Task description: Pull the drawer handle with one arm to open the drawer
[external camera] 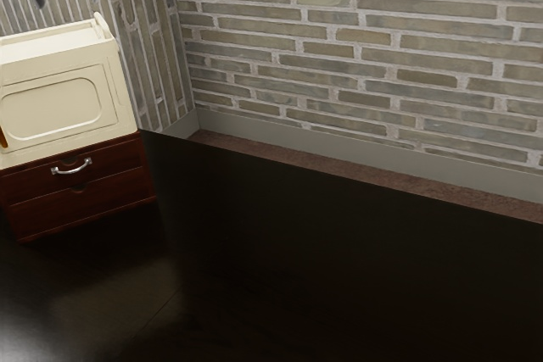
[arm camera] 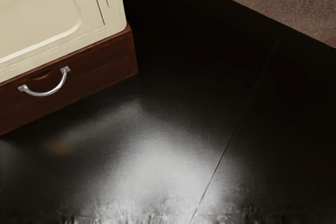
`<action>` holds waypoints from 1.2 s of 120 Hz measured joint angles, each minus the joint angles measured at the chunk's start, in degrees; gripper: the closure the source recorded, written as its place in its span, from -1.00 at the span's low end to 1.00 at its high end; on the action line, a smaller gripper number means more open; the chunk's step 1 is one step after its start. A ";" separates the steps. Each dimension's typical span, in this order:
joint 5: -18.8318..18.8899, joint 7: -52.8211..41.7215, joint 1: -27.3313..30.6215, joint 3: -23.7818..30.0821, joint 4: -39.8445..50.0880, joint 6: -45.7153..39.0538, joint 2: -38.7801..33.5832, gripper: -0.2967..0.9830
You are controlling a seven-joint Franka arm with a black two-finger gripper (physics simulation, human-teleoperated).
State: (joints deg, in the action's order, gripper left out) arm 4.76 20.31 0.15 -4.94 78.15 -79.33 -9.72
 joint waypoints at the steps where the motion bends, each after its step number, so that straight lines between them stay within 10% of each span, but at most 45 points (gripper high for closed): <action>1: 0.01 0.01 0.07 0.49 1.75 -0.17 -1.20 -0.54; 45: -6.80 0.21 -0.23 5.02 57.53 -19.57 -34.46 -0.54; 78: 0.39 -16.27 -0.76 3.22 62.52 -30.36 -34.57 -0.54; 144: 3.19 -64.67 0.01 -2.33 64.80 -30.02 -31.28 -0.54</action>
State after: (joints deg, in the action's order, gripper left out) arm 7.95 -44.36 0.16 -7.28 142.95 -109.35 -41.00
